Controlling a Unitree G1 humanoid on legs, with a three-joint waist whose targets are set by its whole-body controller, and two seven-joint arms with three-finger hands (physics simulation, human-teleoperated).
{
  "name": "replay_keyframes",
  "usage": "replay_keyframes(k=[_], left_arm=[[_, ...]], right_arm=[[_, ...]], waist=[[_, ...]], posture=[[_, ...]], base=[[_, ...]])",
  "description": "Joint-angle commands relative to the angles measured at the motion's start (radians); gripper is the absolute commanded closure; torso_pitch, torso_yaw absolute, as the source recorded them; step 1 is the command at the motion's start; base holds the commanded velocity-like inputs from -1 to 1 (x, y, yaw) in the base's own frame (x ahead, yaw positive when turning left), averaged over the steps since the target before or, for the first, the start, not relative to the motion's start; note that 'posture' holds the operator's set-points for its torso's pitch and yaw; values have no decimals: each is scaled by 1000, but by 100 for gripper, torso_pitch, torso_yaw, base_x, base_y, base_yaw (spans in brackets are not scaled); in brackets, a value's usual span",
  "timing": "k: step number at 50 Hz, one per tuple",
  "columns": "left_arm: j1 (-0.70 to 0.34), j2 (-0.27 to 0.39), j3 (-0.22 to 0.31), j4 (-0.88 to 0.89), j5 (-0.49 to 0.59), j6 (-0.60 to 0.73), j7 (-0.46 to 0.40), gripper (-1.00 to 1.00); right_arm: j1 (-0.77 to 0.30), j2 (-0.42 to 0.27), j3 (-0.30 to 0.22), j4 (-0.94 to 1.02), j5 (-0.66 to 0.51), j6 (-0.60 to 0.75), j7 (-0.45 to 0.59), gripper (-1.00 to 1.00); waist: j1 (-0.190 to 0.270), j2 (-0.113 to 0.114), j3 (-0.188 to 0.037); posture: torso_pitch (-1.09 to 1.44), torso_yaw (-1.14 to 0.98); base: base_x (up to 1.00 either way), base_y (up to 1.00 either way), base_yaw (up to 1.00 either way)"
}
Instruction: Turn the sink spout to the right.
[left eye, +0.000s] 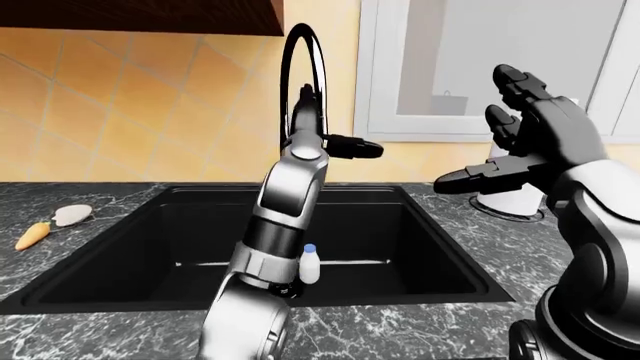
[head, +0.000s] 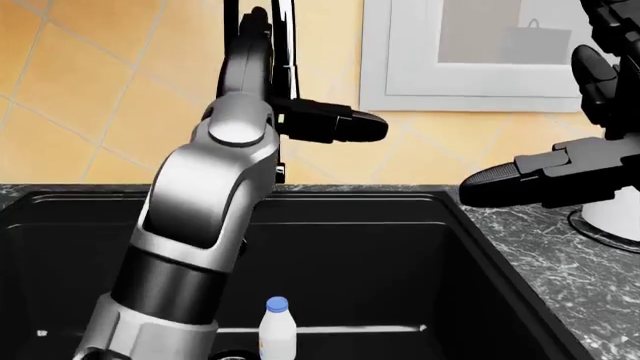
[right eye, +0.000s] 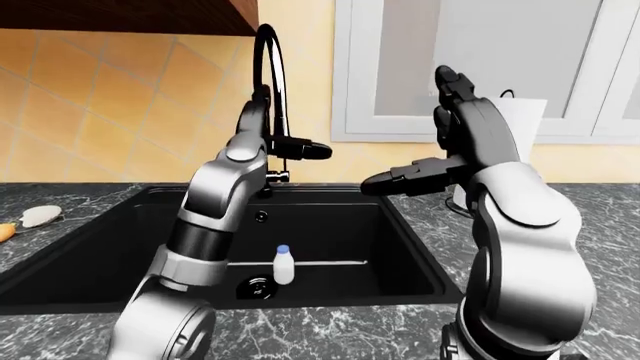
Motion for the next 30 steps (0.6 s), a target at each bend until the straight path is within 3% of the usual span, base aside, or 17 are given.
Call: replay_keyframes(k=[1, 22, 30], left_arm=[[-32, -3, -5, -34, 9, -26, 11, -100], [-14, -99, -61, -167, 62, 82, 37, -100], [-31, -116, -54, -166, 69, 98, 43, -100]], right_arm=[[-34, -12, -3, -5, -4, -17, -5, -100], [-26, -32, -22, -43, 8, 14, 3, -100], [-37, -45, -21, -62, 11, 42, 5, -100]], waist=[[0, -5, 4], [0, -12, 7], [1, -14, 7]], posture=[[-74, 0], [-74, 0], [-74, 0]], base=[[0, 0, 0], [0, 0, 0], [0, 0, 0]])
